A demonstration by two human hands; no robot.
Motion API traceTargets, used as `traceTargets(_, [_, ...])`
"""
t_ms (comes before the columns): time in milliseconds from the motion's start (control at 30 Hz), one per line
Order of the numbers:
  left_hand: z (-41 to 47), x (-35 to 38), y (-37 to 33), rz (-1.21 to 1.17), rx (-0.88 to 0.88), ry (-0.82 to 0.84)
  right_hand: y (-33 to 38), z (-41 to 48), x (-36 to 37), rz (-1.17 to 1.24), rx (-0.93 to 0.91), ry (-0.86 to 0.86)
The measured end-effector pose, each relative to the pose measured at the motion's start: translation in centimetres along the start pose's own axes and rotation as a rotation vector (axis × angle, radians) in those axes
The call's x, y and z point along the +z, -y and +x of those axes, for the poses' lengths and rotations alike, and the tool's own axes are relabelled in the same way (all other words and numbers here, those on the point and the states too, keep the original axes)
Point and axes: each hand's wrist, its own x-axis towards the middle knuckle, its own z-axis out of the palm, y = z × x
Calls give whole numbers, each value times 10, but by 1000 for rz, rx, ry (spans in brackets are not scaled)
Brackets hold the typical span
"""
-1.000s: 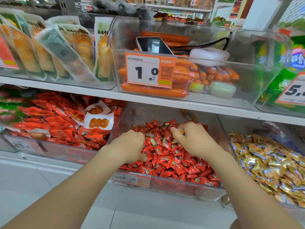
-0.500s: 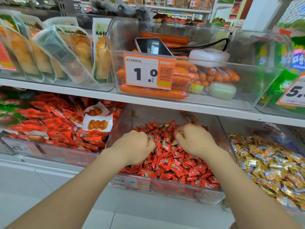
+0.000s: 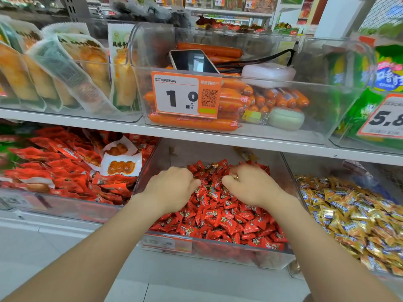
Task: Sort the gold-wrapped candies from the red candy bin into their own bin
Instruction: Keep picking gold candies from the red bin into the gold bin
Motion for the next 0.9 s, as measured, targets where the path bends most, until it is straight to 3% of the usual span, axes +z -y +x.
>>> traceTargets(100, [18, 7, -2, 88, 6, -38, 1, 5, 2, 7, -10, -83])
traceTargets(267, [34, 20, 9, 139, 74, 191, 4, 10, 12, -2, -116, -52])
traceTargets(367, [36, 24, 14, 114, 96, 219, 16, 10, 13, -87, -215, -68])
traceTargets(567, [31, 23, 16, 16, 129, 186, 22, 19, 17, -317, -158, 216])
traceTargets(700, [22, 16, 15, -73, 138, 143, 15, 19, 11, -299, -158, 266])
traceTargets(900, [13, 7, 19, -214, 162, 92, 4, 7, 1, -26, -117, 101])
